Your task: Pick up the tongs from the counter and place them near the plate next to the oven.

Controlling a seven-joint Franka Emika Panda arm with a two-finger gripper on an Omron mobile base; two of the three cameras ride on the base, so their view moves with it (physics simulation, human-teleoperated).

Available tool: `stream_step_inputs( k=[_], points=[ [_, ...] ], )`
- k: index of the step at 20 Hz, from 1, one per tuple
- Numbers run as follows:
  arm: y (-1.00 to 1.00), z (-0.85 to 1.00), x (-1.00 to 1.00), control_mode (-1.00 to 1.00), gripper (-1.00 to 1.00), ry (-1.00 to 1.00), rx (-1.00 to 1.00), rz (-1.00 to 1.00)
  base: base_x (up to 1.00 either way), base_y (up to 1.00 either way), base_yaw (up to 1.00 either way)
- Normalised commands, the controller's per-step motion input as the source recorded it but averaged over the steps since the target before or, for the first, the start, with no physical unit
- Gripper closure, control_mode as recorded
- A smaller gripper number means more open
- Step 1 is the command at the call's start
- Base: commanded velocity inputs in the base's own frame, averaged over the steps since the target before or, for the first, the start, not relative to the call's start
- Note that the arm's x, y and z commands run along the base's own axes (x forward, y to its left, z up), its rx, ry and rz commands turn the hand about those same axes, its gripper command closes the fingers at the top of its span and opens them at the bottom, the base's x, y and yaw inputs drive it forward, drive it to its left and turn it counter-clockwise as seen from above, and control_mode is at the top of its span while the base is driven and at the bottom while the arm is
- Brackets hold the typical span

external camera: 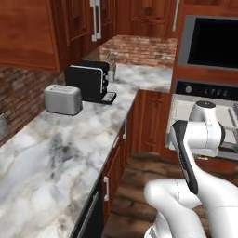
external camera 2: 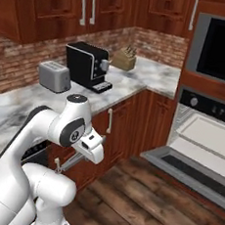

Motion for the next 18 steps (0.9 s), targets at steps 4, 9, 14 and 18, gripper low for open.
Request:
stream_step_inputs(
  k=[4,9,14,18],
  points=[
    [0.0,0.0,0.0,1.0,1.0,0.0,0.0,0.0,0.62,-0.57,0.2],
    [0.0,0.0,0.0,1.0,1.0,0.0,0.0,0.0,0.5,-0.48,0.22],
    [0.0,0.0,0.0,1.0,1.0,0.0,0.0,0.0,0.4,-0.54,0.23],
    [0.0,0.0,0.0,1.0,1.0,0.0,0.0,0.0,0.36,-0.55,0.19]
  ],
)
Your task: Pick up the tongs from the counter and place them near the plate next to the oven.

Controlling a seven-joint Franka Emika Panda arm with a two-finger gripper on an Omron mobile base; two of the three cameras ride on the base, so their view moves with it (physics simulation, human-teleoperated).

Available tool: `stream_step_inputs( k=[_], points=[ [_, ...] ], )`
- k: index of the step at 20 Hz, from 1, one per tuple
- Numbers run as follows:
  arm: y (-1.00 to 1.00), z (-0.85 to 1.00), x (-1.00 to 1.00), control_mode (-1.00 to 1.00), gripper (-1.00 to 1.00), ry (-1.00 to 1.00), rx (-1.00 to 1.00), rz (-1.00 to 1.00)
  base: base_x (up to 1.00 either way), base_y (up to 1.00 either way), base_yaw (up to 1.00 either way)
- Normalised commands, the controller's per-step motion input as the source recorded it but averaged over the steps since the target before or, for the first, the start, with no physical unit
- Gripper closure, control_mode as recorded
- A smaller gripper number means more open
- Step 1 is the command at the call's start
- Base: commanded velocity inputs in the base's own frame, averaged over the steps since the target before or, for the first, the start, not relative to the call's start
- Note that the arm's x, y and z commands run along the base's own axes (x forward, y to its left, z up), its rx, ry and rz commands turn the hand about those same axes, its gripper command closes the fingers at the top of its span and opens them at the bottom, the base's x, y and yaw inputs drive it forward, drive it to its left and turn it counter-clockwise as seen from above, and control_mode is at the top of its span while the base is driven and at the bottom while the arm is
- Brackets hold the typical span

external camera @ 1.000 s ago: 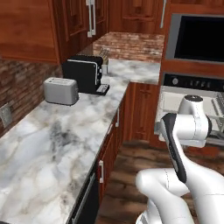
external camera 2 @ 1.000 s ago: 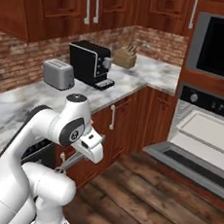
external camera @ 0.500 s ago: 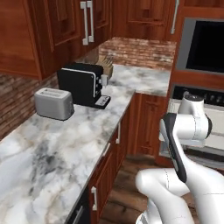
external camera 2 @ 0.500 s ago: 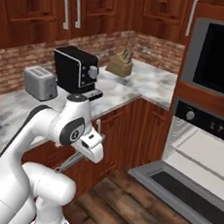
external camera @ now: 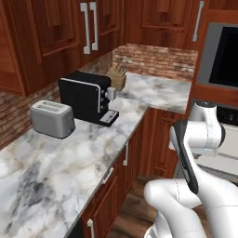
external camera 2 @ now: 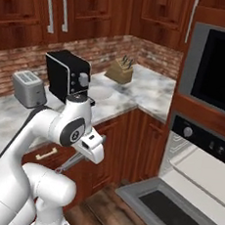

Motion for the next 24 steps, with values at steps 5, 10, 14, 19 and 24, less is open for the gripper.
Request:
stream_step_inputs(
  k=[5,10,14,19,24],
  points=[
    [0.0,0.0,0.0,1.0,1.0,0.0,0.0,0.0,0.32,-0.52,0.19],
    [0.0,0.0,0.0,1.0,1.0,0.0,0.0,0.0,0.27,-0.31,0.16],
    [0.0,0.0,0.0,1.0,1.0,0.0,0.0,0.0,0.11,-0.08,0.22],
    [0.0,0.0,0.0,1.0,1.0,0.0,0.0,0.0,0.01,-0.06,0.28],
    [0.0,0.0,0.0,1.0,1.0,0.0,0.0,0.0,0.19,-0.12,0.29]
  ],
)
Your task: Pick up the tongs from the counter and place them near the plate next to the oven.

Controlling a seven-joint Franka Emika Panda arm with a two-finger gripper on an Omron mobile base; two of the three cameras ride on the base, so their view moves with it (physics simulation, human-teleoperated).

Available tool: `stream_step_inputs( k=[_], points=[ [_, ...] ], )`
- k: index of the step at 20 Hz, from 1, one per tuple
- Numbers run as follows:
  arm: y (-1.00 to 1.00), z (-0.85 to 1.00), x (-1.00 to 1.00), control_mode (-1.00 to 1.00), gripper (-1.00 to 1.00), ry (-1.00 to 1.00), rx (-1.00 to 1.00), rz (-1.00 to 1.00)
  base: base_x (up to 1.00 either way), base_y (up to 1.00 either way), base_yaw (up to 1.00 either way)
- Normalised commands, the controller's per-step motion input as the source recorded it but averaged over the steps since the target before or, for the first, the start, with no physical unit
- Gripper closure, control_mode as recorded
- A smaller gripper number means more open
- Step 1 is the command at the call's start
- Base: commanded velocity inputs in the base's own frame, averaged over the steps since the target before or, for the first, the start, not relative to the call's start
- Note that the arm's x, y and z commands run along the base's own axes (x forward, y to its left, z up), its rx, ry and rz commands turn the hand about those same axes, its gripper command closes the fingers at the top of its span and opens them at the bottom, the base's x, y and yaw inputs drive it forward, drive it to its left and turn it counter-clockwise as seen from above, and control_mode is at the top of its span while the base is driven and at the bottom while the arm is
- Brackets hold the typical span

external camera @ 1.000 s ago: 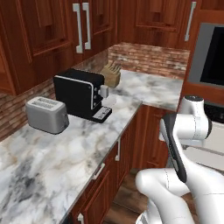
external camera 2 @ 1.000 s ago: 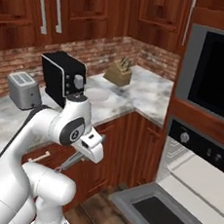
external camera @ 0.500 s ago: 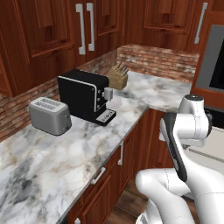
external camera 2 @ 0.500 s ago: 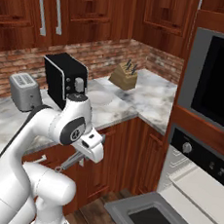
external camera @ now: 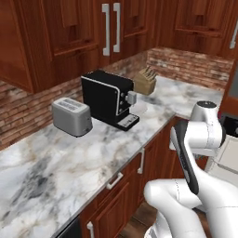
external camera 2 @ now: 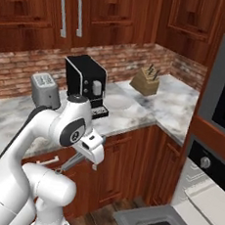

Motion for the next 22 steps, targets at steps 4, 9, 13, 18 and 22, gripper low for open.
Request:
stream_step_inputs(
  k=[4,9,13,18,22],
  points=[
    [0.0,0.0,0.0,1.0,1.0,0.0,0.0,0.0,0.28,-0.19,0.3],
    [0.0,0.0,0.0,1.0,1.0,0.0,0.0,0.0,0.35,-0.25,0.26],
    [0.0,0.0,0.0,1.0,1.0,0.0,0.0,0.0,0.44,-0.29,0.21],
    [0.0,0.0,0.0,1.0,1.0,0.0,0.0,0.0,0.44,-0.31,0.13],
    [0.0,0.0,0.0,1.0,1.0,0.0,0.0,0.0,0.44,-0.21,0.07]
  ],
)
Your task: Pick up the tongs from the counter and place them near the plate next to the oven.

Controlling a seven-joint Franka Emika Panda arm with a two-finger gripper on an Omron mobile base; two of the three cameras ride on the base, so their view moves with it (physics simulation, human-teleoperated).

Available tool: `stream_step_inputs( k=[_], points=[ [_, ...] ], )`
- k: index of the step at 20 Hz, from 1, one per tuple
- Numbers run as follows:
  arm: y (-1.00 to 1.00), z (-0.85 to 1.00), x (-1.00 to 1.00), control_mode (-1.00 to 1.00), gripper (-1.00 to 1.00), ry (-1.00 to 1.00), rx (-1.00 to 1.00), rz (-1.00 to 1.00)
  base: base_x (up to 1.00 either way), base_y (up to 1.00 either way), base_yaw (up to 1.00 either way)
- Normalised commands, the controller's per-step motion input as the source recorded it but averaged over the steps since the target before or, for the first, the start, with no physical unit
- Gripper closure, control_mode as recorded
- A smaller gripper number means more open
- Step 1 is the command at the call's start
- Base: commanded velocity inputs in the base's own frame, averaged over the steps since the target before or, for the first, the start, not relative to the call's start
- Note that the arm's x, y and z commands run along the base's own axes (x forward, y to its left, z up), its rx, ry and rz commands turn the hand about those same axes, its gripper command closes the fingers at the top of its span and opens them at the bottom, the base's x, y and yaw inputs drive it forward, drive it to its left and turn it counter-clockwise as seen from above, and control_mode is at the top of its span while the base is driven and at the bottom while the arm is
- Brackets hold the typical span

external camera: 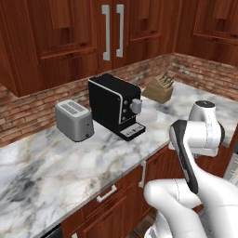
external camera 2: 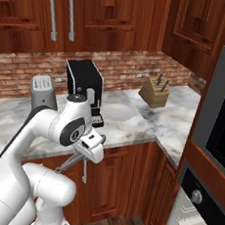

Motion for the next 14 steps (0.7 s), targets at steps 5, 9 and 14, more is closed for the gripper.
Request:
stream_step_inputs(
  k=[5,9,14],
  points=[
    [0.0,0.0,0.0,1.0,1.0,0.0,0.0,0.0,0.23,-0.04,0.01],
    [0.0,0.0,0.26,-1.0,1.0,-0.01,0.04,0.0,0.06,0.0,0.0],
    [-0.01,0.0,0.61,-1.0,1.0,-0.01,0.06,0.01,0.0,0.0,0.0]
  ],
)
